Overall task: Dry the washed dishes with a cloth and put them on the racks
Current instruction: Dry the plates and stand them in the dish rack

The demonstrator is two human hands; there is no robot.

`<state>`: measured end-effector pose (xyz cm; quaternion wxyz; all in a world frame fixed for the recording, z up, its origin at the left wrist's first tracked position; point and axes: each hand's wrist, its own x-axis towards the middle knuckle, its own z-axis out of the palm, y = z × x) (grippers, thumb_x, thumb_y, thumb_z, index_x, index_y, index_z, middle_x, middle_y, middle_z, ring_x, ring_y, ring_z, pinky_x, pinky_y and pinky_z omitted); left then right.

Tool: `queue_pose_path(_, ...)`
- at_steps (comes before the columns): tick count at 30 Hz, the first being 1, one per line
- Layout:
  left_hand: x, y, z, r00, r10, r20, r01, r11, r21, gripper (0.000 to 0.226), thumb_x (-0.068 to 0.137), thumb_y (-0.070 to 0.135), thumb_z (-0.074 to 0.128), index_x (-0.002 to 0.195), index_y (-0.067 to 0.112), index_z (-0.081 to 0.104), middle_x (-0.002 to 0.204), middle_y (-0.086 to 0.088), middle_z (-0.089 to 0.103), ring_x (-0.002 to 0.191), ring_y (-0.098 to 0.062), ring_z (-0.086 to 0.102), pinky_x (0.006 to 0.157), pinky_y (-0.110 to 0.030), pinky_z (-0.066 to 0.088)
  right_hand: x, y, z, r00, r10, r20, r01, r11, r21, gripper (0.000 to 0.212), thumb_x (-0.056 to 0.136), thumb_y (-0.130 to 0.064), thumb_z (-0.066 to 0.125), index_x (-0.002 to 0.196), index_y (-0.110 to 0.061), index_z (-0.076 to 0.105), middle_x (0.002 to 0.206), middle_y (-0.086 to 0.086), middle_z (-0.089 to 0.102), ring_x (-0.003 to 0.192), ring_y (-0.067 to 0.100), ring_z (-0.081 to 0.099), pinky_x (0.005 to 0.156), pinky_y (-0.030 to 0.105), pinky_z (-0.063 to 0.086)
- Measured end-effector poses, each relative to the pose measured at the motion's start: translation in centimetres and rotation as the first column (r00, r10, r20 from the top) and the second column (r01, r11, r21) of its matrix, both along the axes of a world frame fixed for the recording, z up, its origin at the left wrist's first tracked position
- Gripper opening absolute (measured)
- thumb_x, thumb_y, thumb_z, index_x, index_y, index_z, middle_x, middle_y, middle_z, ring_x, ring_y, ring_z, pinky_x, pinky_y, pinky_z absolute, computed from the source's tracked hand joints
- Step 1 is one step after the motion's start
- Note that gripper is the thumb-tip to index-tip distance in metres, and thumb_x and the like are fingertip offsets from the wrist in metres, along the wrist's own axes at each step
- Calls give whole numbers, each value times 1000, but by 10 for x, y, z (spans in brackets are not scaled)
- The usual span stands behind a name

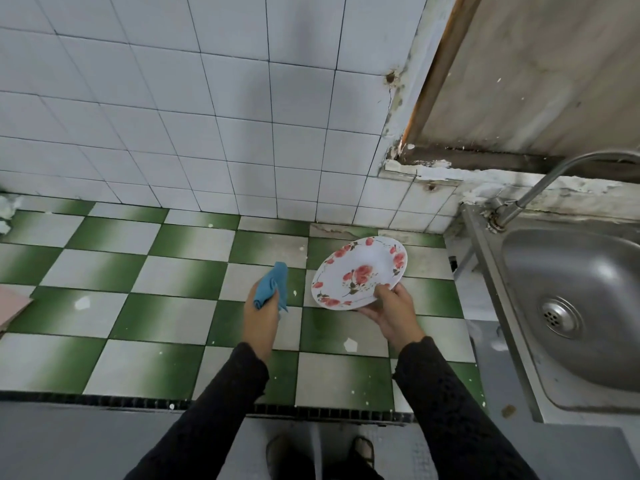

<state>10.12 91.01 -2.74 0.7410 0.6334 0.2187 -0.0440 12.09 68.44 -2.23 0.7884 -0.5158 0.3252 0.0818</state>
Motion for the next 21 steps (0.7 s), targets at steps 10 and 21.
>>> queue_pose_path(10, 3, -26, 17, 998, 14, 57, -18, 997, 72, 35, 103, 10, 43, 138, 11, 44, 105, -12, 52, 84, -17, 49, 94, -44, 43, 8, -16, 20, 991, 121, -50, -125, 988, -96, 64, 84, 20, 39, 139, -13, 38, 131, 14, 55, 117, 37, 57, 84, 57, 59)
queue_pose_path(21, 13, -56, 30, 987, -7, 160, -10, 994, 108, 33, 104, 11, 39, 137, 16, 41, 116, -3, 52, 102, -11, 52, 96, -30, 44, 6, -32, 58, 926, 369, 78, -311, 864, -395, 67, 85, 21, 34, 129, -29, 33, 114, -8, 52, 102, 14, 53, 70, 35, 57)
